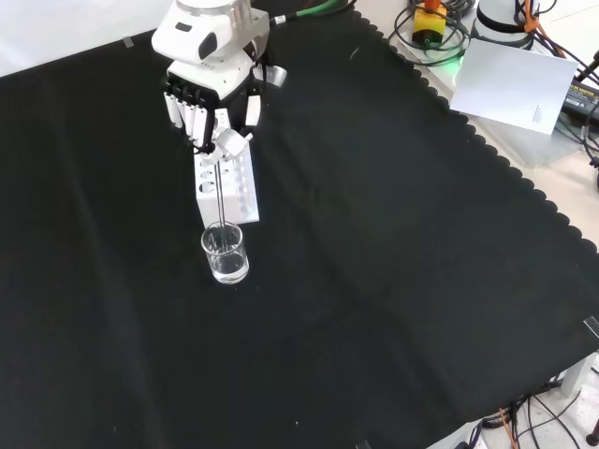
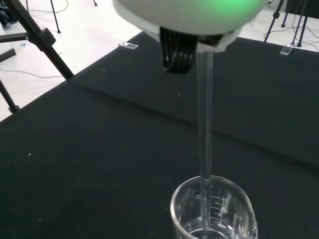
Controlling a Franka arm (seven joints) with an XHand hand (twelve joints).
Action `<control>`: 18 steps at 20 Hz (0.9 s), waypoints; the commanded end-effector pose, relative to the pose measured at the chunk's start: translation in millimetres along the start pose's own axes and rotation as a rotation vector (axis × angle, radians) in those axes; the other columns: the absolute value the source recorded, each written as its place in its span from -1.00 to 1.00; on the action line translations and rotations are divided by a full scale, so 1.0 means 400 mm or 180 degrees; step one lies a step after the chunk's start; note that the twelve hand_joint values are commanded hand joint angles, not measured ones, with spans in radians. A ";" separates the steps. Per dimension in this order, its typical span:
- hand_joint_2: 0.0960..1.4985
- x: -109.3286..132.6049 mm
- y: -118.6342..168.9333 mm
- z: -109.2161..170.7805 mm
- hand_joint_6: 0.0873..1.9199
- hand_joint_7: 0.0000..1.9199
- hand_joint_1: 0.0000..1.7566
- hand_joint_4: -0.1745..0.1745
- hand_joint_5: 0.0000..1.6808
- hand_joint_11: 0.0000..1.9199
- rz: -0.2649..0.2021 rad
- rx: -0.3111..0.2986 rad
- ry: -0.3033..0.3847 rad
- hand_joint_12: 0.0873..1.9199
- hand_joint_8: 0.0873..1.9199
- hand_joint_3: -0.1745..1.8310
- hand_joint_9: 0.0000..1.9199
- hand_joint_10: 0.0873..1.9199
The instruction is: Stir in the beaker to the left of the white test tube rack with the glass rod.
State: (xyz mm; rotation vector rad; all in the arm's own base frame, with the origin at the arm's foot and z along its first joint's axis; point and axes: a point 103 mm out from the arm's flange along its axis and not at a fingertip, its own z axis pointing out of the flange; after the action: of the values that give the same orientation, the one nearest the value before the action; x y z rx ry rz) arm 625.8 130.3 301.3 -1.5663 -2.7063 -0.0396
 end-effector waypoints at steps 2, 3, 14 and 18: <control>-0.26 -0.009 0.016 0.026 -0.33 0.39 0.51 -1.00 0.36 0.55 -0.0023 0.0038 0.0012 0.05 -0.14 -0.05 0.75 -0.21; -0.26 -0.012 0.016 0.032 -0.33 0.39 0.51 -1.00 0.36 0.55 -0.0023 0.0054 0.0012 0.05 -0.14 -0.05 0.75 -0.21; -0.25 -0.055 -0.023 0.048 -0.33 0.39 0.51 -1.00 0.35 0.55 0.0113 0.0137 -0.0001 0.04 -0.14 -0.06 0.75 -0.21; -0.25 -0.019 -0.023 0.055 -0.33 0.39 0.51 -1.00 0.35 0.55 0.0058 0.0161 0.0035 0.04 -0.14 -0.06 0.75 -0.21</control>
State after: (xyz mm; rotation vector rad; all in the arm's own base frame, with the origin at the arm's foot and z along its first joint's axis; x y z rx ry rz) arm 627.6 111.1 279.5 -1.5902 -2.6611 0.0197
